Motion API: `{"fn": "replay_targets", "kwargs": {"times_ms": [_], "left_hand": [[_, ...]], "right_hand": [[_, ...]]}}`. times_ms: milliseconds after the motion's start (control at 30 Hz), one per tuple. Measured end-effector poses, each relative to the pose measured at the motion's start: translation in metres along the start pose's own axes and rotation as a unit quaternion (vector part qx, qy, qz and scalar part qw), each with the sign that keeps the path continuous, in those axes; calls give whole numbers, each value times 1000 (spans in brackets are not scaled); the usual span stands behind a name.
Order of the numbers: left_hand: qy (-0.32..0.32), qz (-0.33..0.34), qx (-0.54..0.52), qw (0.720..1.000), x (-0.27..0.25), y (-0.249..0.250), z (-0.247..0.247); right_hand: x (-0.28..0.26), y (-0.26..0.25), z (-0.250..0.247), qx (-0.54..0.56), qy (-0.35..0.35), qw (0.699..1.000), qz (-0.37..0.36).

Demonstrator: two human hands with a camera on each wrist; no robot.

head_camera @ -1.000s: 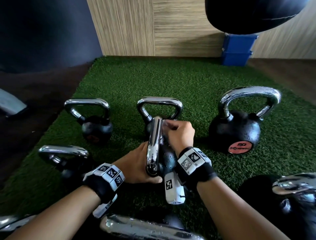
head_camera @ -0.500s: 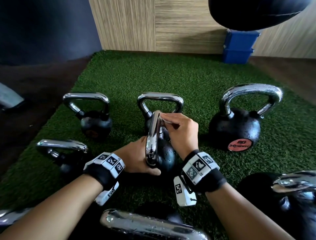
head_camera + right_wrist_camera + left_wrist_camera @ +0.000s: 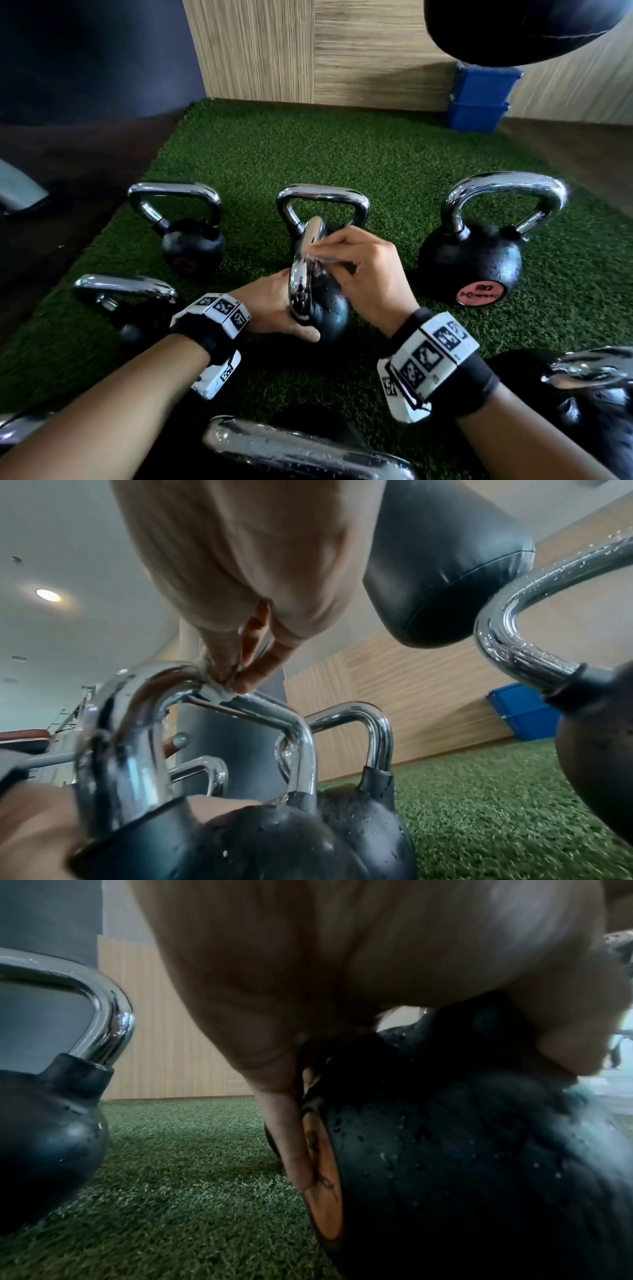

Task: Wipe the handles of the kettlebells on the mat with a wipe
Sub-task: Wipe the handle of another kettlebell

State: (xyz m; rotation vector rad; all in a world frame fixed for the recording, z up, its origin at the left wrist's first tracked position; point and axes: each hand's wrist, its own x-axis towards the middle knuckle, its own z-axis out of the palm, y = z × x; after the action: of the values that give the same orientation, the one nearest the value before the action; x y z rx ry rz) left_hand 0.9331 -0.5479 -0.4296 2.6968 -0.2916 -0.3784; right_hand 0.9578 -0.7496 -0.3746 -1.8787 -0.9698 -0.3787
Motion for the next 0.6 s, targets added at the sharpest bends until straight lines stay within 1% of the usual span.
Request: {"fn": "replay_targets", "kwargs": {"times_ms": [100,200,233,267,300,333,367,400,433,500,600], "left_hand": [[-4,11,-1,1000,1,2,-3],[-8,25,-38,999,0,-1,-4],[-10,37,-41,998,-1,-1,-4],[-11,49,-38,998,-1,0,-4],[-10,60,-30,998,0,0,-4],[-8,65,-18,998,0,1,-4],[-6,62,-7,998,2,2,-5],[-7,54,1,998,2,3,-5],[-9,46,4,999,3,4,-6],[-15,35,-2,999,2,3,-6],[-6,16,-36,999,1,3,-5]], "right_hand": [[8,-2,-3,-2,-16,999,42],[-5,-5,-1,20,-32,997,70],[-11,-6,0,33,-40,995,83],[-15,-5,0,65,-47,991,111],[-16,-3,-1,120,-49,980,153],[-16,-1,-1,183,-47,962,197],[-16,1,-1,235,-46,943,230],[-17,2,-1,264,-45,931,247],[-18,3,1,266,-46,930,251],[-26,6,6,232,-55,939,248],[-37,9,15,175,-66,942,279]]}}
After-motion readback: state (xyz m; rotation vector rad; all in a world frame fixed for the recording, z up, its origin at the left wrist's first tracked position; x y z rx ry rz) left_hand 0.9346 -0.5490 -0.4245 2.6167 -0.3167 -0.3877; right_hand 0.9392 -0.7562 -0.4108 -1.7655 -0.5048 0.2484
